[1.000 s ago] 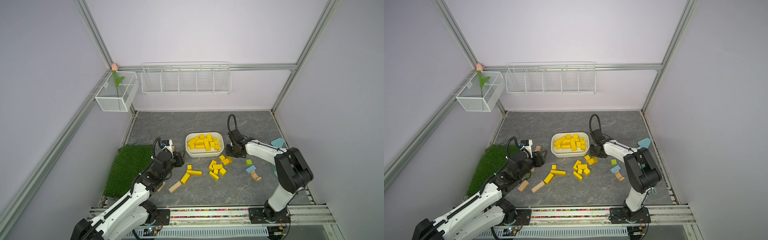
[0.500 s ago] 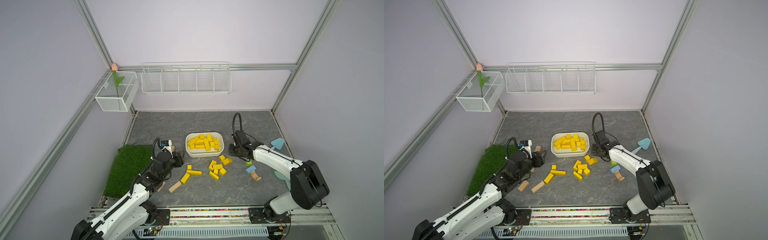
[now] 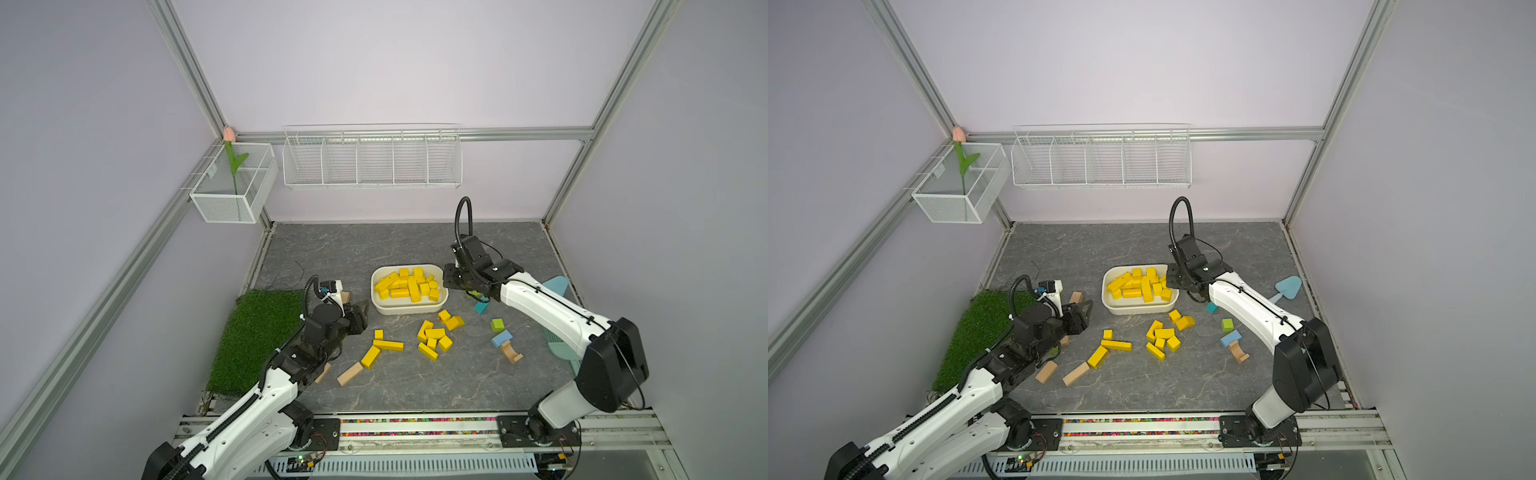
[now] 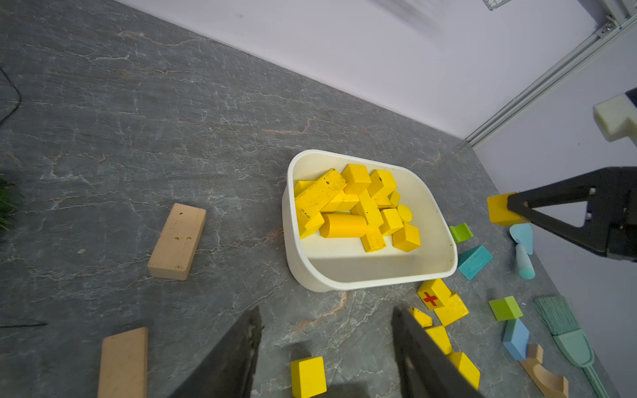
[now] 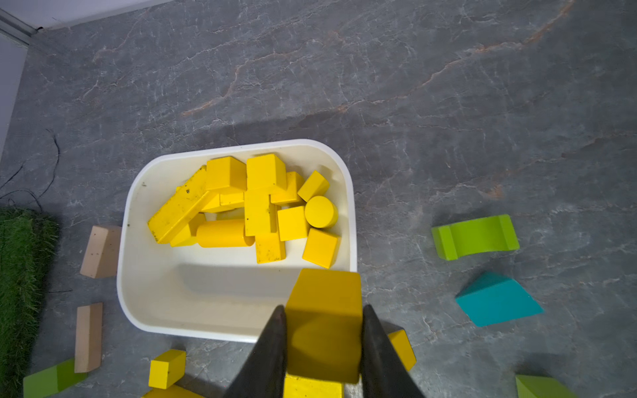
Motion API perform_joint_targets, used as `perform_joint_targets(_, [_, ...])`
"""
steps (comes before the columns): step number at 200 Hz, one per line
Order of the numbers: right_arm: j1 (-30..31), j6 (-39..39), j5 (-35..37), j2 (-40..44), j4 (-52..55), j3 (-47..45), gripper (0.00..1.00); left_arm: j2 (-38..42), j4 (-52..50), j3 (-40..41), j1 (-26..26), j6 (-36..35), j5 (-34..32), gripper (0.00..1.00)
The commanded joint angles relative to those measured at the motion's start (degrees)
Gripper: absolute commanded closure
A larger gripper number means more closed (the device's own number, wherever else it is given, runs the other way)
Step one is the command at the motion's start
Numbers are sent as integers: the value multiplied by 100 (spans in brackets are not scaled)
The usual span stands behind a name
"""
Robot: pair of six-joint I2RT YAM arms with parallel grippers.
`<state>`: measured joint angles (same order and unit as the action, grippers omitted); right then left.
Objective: Pick out the yellow building blocks
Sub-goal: Pick up the building block from the center of the board, then place the building block in the storage box.
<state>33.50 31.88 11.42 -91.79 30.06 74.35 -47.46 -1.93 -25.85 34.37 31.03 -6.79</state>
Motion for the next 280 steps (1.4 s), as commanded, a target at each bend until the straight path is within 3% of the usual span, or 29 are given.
perform_joint_targets(1, [82, -60, -191, -360, 188, 141, 71, 100, 114, 105, -43, 63, 37, 37])
perform_joint_targets(57, [144, -84, -447, -1049, 175, 745, 70, 186, 116, 155, -95, 97, 46, 37])
perform_joint_targets(134, [138, -285, -281, -1778, 270, 1312, 71, 368, 141, 265, -175, 135, 72, 35])
perform_joint_targets(280, [-181, -578, -257, -2510, 517, 2138, 71, 391, 193, 343, -263, 158, 177, 35])
